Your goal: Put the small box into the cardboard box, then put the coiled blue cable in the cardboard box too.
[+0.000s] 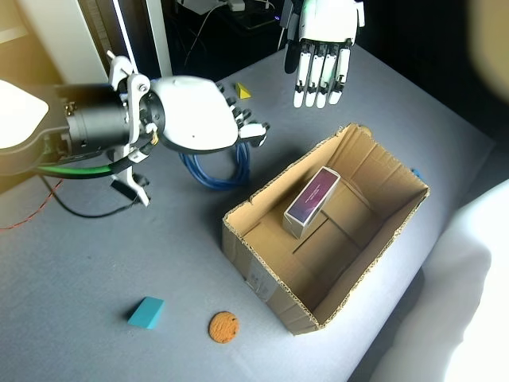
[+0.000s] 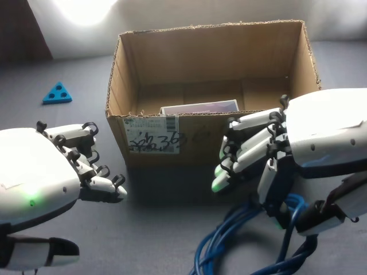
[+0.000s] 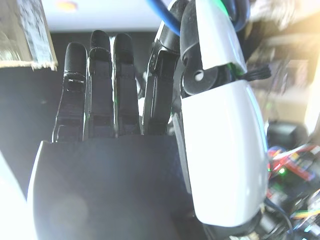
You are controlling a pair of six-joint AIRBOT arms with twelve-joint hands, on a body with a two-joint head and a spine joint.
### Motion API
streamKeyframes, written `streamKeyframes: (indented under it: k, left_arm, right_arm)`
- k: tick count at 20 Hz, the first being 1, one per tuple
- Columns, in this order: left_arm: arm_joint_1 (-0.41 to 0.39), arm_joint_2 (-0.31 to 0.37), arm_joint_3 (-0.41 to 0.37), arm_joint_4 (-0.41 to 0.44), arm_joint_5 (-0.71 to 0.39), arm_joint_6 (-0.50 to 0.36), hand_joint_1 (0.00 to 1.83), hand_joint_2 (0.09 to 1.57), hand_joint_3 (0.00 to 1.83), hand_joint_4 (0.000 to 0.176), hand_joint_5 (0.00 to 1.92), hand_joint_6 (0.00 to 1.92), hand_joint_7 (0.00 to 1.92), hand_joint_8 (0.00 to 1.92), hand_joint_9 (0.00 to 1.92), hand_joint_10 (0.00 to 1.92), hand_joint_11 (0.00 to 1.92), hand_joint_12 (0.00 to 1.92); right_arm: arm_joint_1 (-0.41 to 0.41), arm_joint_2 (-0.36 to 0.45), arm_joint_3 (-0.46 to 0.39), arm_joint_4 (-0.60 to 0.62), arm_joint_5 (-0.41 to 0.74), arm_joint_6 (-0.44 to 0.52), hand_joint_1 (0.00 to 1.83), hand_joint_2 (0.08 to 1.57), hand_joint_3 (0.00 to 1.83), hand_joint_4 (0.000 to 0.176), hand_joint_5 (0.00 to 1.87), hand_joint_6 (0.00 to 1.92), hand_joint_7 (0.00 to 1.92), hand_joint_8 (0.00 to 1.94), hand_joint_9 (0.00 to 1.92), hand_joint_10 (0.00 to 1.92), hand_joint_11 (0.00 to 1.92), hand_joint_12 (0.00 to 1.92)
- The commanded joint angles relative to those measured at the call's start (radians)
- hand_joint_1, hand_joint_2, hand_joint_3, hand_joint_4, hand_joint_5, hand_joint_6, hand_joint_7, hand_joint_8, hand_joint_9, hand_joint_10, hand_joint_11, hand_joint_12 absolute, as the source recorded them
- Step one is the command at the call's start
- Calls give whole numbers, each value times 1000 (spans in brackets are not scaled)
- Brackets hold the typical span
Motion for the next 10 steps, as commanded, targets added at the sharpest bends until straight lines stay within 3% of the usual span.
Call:
streamKeyframes:
  k: [1, 10]
  left_arm:
    - [-13, 2, -2, -10, -94, 4, 807, 1142, 1, 0, 562, 2, 706, 2, 606, 11, 0, 1042]
    - [-17, 1, -5, -29, -93, 4, 804, 1141, 4, 0, 578, 4, 727, 2, 626, 16, 0, 1059]
  right_arm:
    - [19, 7, -1, 76, 64, 23, 1178, 1043, 1, 0, 1144, 701, 514, 1, 454, 2, 0, 936]
    - [86, -8, 9, 137, 107, 56, 1168, 1040, 1, 0, 1152, 690, 520, 0, 458, 0, 0, 976]
